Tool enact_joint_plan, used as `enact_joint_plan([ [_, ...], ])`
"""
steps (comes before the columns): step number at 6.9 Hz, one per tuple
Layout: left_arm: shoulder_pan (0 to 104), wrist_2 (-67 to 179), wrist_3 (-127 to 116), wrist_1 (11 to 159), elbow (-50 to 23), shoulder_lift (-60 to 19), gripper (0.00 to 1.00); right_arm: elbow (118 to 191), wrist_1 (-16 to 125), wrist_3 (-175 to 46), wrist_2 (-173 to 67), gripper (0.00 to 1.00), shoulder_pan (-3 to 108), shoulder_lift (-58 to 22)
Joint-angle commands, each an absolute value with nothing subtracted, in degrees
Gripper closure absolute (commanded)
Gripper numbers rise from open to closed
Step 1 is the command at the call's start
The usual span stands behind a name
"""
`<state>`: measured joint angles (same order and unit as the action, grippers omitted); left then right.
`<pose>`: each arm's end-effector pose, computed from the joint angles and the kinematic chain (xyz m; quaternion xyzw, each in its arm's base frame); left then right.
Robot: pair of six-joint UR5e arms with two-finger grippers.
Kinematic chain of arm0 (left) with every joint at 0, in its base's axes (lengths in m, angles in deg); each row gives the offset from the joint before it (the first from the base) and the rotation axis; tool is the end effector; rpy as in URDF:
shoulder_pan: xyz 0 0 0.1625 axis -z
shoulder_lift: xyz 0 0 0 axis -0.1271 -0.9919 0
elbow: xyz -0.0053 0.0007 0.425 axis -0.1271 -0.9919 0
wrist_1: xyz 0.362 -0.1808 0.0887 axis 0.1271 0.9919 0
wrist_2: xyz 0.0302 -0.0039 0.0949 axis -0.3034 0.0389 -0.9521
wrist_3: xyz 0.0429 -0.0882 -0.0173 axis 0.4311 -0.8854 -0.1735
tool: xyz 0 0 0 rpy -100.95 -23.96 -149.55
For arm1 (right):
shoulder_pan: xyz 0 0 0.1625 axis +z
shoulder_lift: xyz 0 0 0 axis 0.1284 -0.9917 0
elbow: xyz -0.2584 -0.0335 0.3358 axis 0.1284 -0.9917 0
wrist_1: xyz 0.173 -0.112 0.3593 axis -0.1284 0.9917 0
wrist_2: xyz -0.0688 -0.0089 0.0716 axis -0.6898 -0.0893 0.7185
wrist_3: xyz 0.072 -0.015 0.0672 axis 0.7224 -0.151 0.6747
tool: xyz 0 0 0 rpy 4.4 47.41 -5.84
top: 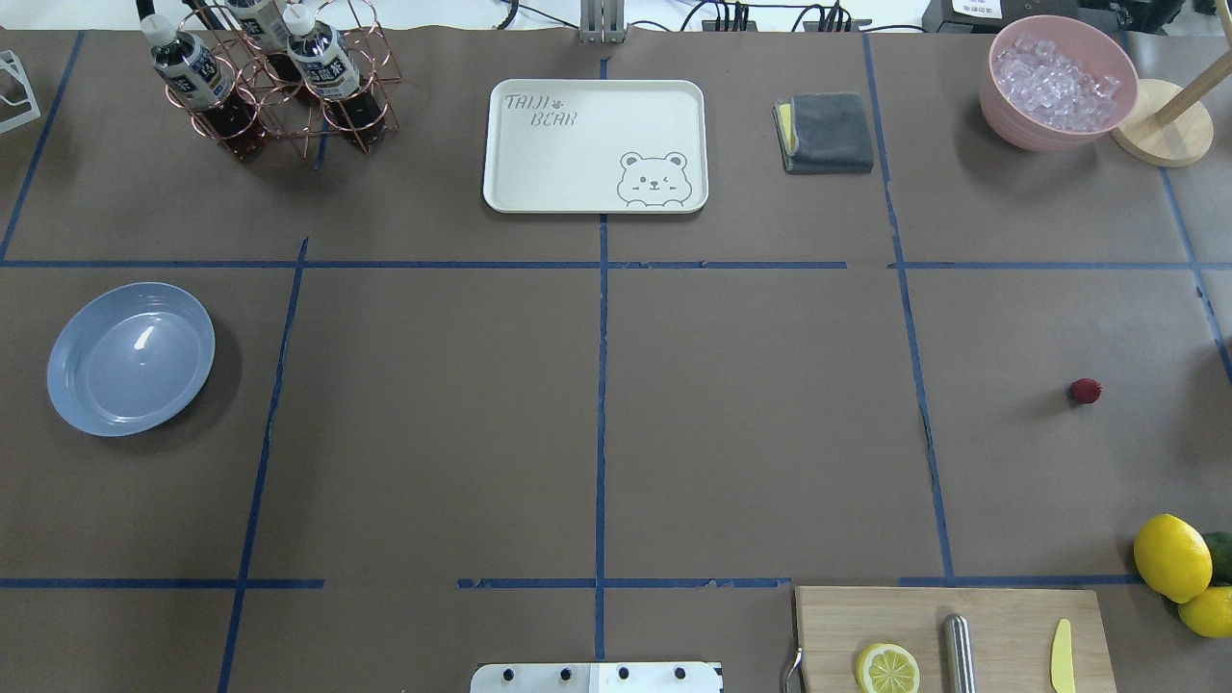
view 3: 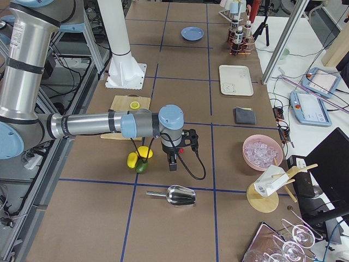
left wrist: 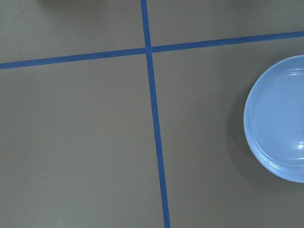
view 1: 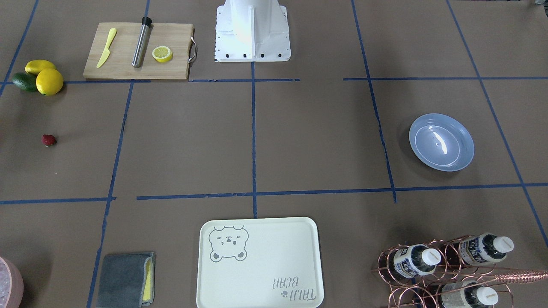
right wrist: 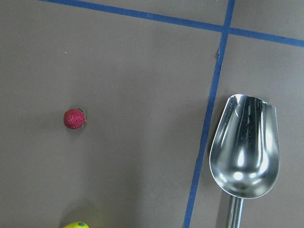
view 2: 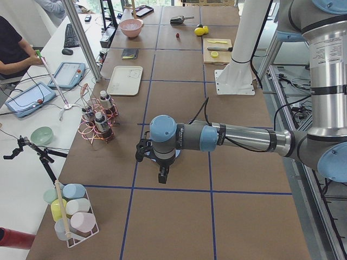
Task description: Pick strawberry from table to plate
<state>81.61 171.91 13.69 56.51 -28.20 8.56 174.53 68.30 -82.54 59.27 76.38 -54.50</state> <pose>-0.0520 -0.4262 0.5976 0.0424 0.4003 0.0557 0.9137 0.0215 -0.3785 0.5856 0.0315 -0.3856 -0.0834 0.9183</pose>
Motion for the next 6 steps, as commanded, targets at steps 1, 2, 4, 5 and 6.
enact_joint_plan([
  [1, 81.2, 174.6, 13.8, 61.5, -27.1, 8.1, 0.00, 175.2, 68.0, -82.6, 59.3, 0.00, 76.3, -54.6],
  [2, 81.0, 176.3, 13.9, 63.4, -26.9, 8.3, 0.00, 175.2, 68.0, -82.6, 59.5, 0.00, 76.3, -54.6],
  [4, 79.2, 181.0, 13.5, 64.6, -25.2, 8.0, 0.00, 175.1, 68.1, -82.6, 61.7, 0.00, 76.3, -54.7],
  [5, 73.9, 181.0, 13.3, 71.2, -21.1, 6.8, 0.00, 175.1, 68.0, -82.7, 62.2, 0.00, 76.3, -54.9],
  [6, 70.9, 180.6, 8.9, 79.9, -16.1, 6.3, 0.00, 175.2, 68.0, -82.6, 62.3, 0.00, 76.3, -55.0],
])
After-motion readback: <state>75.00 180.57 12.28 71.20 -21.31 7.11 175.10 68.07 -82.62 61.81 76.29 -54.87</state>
